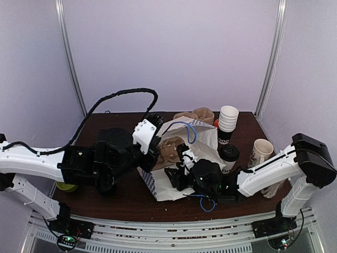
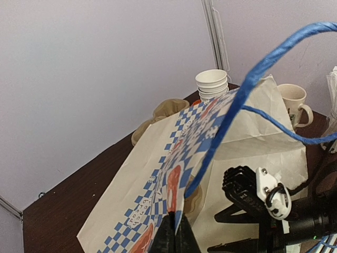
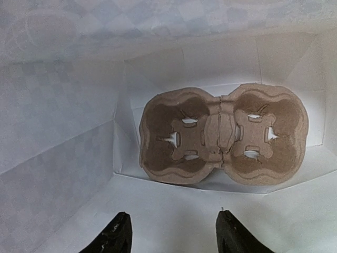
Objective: Pack the takeout coffee
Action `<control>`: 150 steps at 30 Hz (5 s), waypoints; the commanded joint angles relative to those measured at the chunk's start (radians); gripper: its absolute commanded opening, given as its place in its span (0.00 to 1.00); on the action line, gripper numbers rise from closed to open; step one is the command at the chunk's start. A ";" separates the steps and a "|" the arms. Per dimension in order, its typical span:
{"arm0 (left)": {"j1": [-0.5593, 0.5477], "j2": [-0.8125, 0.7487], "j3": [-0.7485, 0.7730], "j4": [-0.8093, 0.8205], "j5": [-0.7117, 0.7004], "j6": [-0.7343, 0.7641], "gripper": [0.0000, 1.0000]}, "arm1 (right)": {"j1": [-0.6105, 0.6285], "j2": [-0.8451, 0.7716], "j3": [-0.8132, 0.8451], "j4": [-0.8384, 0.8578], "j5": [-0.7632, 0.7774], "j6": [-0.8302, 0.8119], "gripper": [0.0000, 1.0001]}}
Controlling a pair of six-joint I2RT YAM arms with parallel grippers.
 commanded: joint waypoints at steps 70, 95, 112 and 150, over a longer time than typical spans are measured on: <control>-0.018 0.005 0.034 0.092 0.239 -0.172 0.00 | -0.134 0.369 0.196 0.149 0.207 0.018 0.22; -0.004 0.075 0.090 0.035 0.200 -0.297 0.00 | -0.135 0.330 0.070 0.515 0.085 0.003 0.18; -0.002 0.055 0.072 0.086 0.267 -0.331 0.00 | -0.158 0.457 0.143 0.508 0.043 0.048 0.62; 0.034 0.011 0.022 0.049 0.350 -0.357 0.00 | -0.140 0.285 0.092 0.113 -0.040 0.130 0.17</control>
